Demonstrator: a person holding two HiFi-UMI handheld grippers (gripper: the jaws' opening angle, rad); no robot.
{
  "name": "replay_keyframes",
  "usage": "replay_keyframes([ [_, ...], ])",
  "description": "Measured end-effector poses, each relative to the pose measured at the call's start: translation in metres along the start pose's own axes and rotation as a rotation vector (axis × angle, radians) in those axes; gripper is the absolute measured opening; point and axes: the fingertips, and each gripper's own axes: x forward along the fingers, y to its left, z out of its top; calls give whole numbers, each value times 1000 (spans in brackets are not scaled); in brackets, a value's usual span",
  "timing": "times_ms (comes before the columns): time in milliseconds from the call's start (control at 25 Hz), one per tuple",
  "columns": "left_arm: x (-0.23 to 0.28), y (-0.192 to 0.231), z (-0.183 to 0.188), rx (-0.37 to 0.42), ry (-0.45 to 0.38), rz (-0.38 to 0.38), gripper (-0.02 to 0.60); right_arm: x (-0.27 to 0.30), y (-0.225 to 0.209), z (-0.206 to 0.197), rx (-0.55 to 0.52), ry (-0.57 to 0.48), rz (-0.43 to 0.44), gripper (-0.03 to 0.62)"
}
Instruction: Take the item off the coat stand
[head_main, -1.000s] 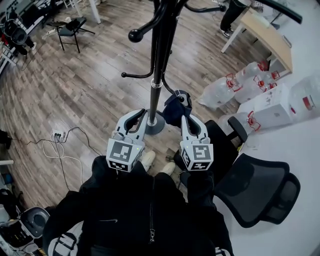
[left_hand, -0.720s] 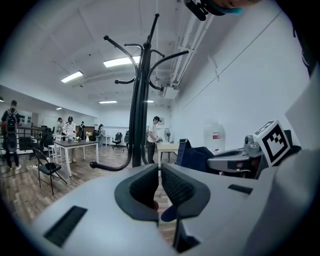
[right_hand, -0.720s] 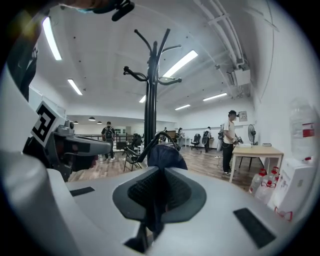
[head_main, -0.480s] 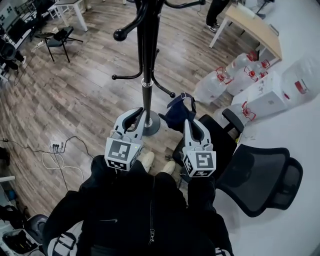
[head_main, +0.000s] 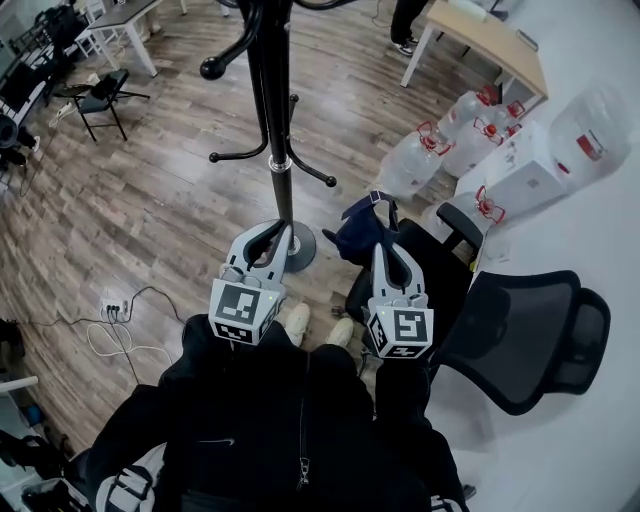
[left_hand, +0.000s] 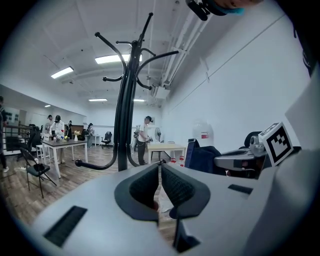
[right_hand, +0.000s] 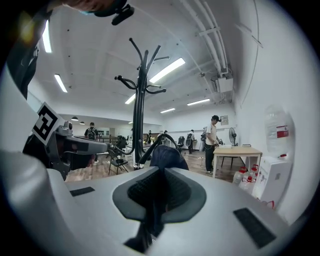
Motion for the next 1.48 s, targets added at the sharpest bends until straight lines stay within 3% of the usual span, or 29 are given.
replay_keyframes([
  [440,3,-13,1,7,1,-36,37,-13,-9,3,4,-7,-34,32],
  [1480,4,-8,3,7,2,-42,37,-9,-2,10,2,-19,-31,32],
])
